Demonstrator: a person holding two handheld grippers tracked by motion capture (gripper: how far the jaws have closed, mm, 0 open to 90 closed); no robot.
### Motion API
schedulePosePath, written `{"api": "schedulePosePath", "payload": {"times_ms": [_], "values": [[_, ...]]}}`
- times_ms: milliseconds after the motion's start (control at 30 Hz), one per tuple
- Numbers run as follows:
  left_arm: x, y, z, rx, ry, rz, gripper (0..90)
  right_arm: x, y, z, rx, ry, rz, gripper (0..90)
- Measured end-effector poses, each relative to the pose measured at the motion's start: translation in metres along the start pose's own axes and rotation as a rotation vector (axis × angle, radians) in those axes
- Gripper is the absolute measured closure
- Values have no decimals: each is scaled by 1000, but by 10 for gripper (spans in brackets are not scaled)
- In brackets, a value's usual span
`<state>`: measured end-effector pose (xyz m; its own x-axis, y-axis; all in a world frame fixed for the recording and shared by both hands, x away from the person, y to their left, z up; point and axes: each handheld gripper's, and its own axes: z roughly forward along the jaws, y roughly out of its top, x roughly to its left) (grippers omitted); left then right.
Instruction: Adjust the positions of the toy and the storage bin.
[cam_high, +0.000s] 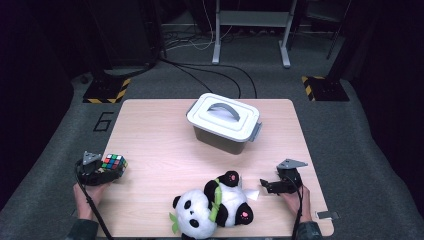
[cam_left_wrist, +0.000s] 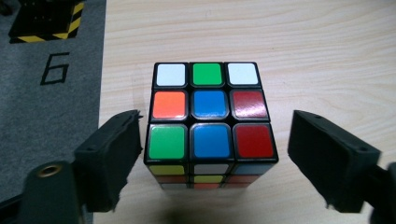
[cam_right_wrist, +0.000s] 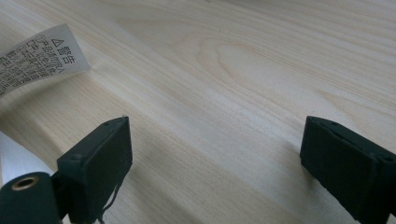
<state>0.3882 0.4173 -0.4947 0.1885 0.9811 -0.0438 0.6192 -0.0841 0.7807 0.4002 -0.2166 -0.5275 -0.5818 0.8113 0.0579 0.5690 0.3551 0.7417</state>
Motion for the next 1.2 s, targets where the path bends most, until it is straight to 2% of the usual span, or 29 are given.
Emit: {"api": "schedulePosePath", "payload": {"times_ms": [167,333,567,700,767,800,1033,1200], "values": [[-4,2,-14,-18,-6,10,143,0,0,-1,0,3,14,74],[-17,6,-31,-35,-5,62,123,2,0,-3,7,2,36,58],[-39,12,-41,-40,-66,111,78,13,7,-21,2,6,35,60],[-51,13,-43,-45,-97,128,43,21,13,-34,-15,9,37,63],[-53,13,-44,-46,-106,130,32,25,16,-39,-24,10,26,67],[-59,13,-46,-55,-127,137,27,29,18,-43,-24,11,25,67],[-81,11,-45,-43,-202,184,14,48,28,-51,-33,21,-10,53],[-96,9,-44,-16,-268,216,5,59,36,-54,-43,40,-34,44]]}}
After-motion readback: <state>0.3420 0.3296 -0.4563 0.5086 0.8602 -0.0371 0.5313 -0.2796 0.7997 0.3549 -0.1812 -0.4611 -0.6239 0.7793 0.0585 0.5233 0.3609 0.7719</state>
